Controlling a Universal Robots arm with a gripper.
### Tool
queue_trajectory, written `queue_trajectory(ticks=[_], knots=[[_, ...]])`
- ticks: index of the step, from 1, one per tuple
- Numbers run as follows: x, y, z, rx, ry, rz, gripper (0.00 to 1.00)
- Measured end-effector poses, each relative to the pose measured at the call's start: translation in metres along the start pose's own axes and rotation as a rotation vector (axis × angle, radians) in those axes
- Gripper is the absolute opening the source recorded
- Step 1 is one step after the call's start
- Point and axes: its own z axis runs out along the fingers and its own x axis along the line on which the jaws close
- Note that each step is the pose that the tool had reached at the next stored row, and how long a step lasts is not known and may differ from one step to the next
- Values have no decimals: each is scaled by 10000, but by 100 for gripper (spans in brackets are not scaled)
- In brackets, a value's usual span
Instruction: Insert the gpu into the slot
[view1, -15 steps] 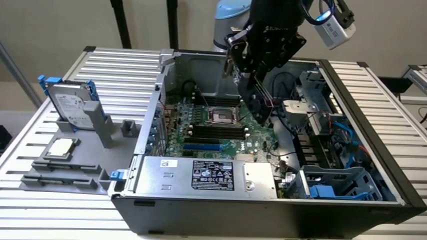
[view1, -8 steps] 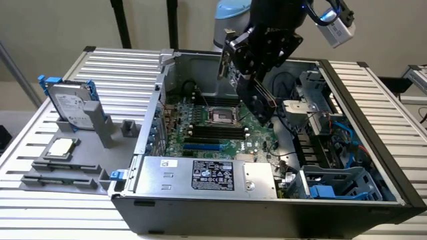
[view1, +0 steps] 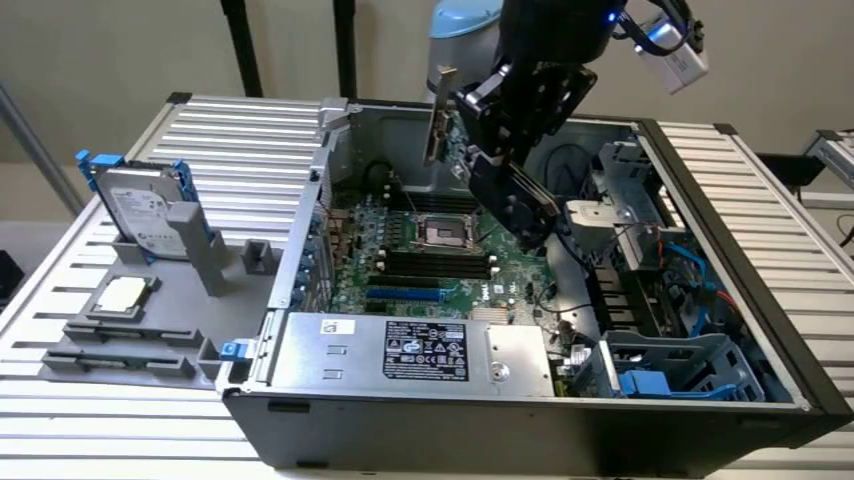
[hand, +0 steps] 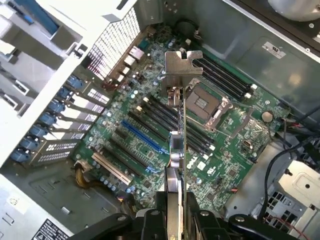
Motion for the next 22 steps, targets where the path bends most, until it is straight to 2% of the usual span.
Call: queue_trajectory(ticks=[12, 16, 22], knots=[[-2, -5, 67, 121, 98, -2186, 26], [-3, -7, 91, 150, 85, -2883, 26], [-4, -9, 124, 160, 11, -3882, 26]])
